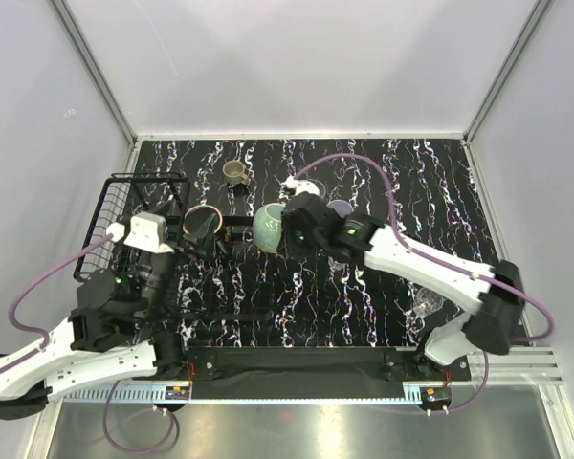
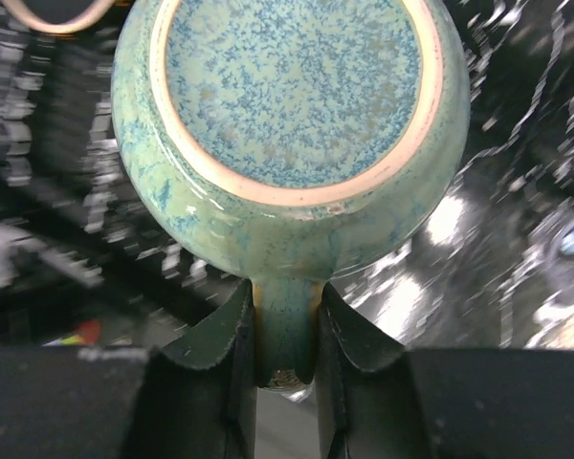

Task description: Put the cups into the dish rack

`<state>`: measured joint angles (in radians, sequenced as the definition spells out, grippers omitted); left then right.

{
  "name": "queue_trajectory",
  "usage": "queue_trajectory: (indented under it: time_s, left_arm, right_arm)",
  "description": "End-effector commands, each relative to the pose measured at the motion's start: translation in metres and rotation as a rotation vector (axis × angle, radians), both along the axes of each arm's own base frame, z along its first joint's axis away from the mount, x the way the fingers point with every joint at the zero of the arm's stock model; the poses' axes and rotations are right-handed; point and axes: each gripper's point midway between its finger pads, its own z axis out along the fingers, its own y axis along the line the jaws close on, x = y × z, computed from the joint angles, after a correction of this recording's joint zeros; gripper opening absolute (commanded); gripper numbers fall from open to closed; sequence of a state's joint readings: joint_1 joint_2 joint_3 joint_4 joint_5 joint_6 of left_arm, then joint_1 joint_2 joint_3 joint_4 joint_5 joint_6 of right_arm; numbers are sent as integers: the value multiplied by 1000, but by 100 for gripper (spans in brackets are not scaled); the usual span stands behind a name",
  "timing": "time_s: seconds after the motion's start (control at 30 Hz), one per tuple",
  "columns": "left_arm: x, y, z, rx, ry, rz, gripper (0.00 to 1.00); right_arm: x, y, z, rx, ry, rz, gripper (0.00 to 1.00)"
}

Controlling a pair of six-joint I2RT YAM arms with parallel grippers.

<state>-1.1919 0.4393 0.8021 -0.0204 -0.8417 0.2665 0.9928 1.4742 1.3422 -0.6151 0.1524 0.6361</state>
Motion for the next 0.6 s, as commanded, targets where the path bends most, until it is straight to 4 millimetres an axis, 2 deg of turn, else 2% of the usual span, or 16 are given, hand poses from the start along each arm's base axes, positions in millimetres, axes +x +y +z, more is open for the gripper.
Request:
queue_trajectory:
  time_s: [0.0, 0.03, 0.2, 0.27, 0.3, 0.33, 0.4, 0.43, 0.57]
  left_arm:
    - [9, 36, -10, -79, 130, 244, 99]
    - [10, 39, -11, -84, 141, 271, 99]
    - [11, 40, -13, -96, 153, 291, 99]
    - [11, 41, -12, -102, 152, 292, 99]
    - [11, 42, -13, -109, 154, 305, 99]
    - [11, 43, -13, -113, 155, 315, 99]
    - [11, 48, -13, -127, 154, 332, 99]
    - [11, 50, -13, -137, 154, 345, 99]
    - [10, 54, -12, -157, 142, 348, 99]
  right_arm:
    - [47, 18, 56, 1, -302, 21, 0]
    - [51, 24, 45, -26, -306, 33, 0]
    - [64, 49, 37, -24, -332, 53, 0]
    - [67, 59, 24, -47, -314, 67, 0]
    - [69, 65, 27, -43, -320, 71, 0]
    - [71, 70, 16, -63, -309, 77, 0]
    - [72, 80, 18, -57, -319, 85, 0]
    - [75, 85, 10, -68, -314, 86, 0]
    - [81, 96, 4, -78, -312, 80, 0]
